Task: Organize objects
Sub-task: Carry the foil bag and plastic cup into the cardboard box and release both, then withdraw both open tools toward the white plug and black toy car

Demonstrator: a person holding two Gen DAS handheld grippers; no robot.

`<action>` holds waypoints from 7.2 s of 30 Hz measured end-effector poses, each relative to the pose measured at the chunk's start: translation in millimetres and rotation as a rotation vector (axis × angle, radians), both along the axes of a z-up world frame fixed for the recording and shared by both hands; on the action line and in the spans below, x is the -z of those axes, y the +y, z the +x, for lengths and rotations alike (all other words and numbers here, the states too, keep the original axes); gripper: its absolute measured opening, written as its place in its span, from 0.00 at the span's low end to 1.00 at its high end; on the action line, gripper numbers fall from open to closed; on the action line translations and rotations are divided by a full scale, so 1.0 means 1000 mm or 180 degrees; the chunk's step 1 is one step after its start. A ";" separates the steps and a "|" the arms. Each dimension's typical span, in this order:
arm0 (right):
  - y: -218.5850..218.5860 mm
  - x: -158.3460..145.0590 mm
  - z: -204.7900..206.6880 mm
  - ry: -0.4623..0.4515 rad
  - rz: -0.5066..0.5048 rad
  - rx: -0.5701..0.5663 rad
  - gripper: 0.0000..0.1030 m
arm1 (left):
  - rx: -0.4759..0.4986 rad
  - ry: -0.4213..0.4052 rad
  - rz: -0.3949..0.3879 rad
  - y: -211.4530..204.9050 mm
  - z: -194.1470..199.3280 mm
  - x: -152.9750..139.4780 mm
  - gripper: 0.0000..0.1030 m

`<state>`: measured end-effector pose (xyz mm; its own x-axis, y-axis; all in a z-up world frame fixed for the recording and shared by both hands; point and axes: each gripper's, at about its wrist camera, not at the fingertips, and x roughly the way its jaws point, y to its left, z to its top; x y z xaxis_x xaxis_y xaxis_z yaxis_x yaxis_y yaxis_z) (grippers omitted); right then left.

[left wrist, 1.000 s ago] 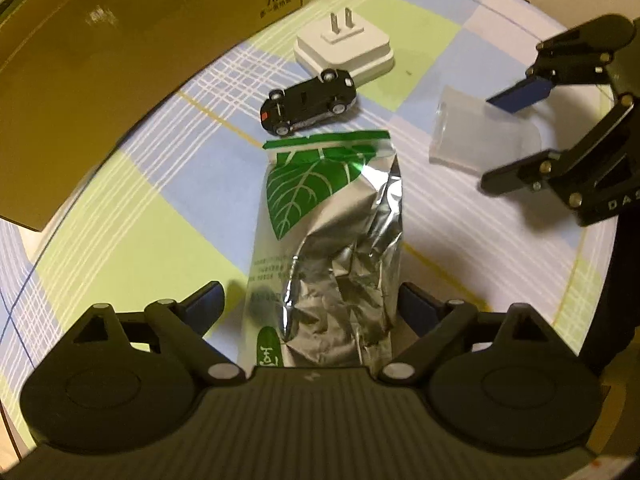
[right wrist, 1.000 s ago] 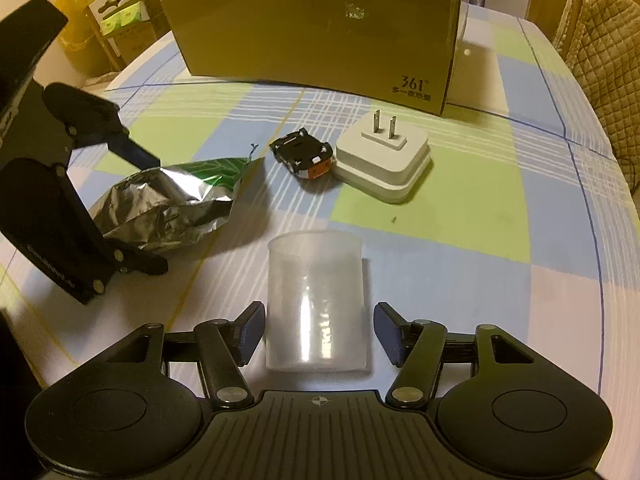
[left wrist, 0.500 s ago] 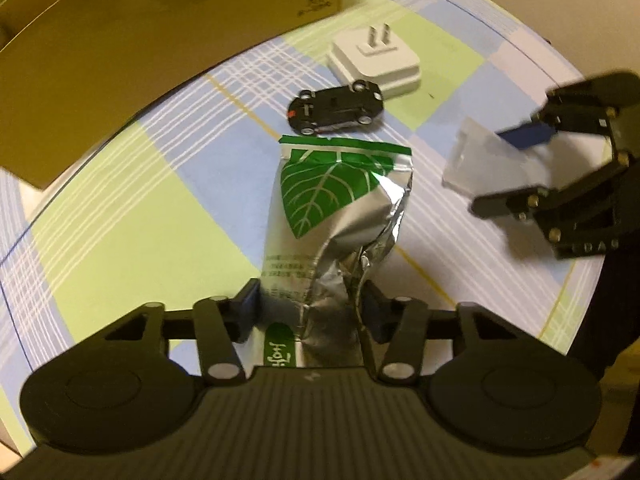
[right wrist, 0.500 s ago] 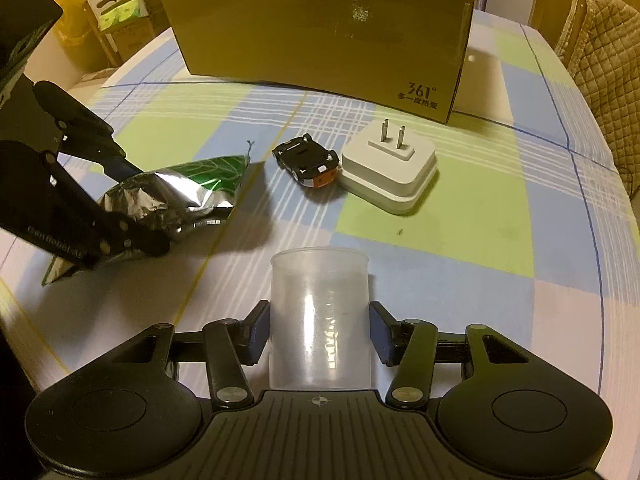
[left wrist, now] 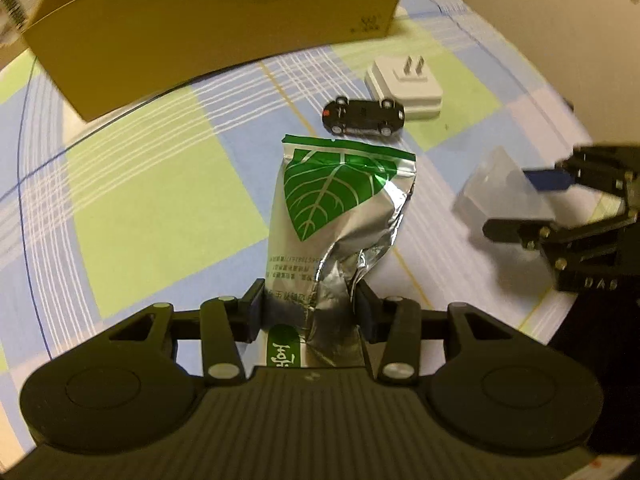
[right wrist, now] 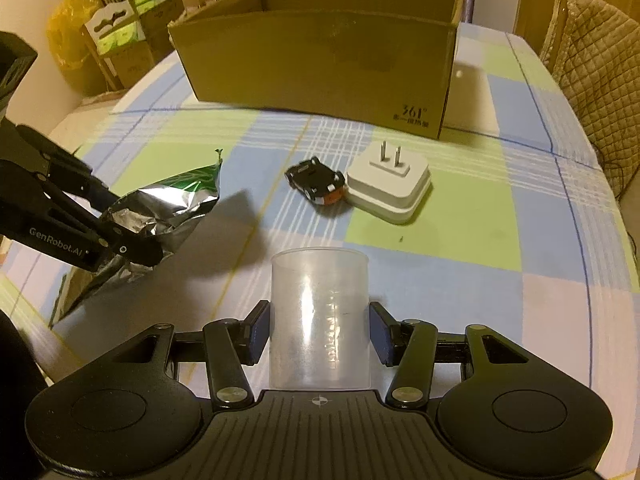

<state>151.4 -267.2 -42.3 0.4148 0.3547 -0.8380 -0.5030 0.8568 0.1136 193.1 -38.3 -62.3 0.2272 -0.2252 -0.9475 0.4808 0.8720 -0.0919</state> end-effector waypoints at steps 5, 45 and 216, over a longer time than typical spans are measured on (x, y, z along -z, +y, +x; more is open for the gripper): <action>0.002 -0.015 -0.006 -0.0078 0.0035 0.0010 0.47 | -0.0112 -0.0065 -0.0051 0.003 -0.009 -0.018 0.39; 0.002 -0.067 -0.032 -0.0352 0.0167 0.0083 0.47 | -0.0536 -0.0395 -0.0243 0.015 -0.040 -0.086 0.39; -0.069 -0.071 -0.036 -0.0216 0.0692 0.0873 0.58 | -0.1537 -0.0833 -0.0351 0.005 -0.070 -0.068 0.99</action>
<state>115.2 -336.2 28.8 0.5714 0.3895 -0.7223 -0.2703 0.9204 0.2825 123.1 -33.3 5.2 0.5537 -0.1319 -0.8222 0.0483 0.9908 -0.1264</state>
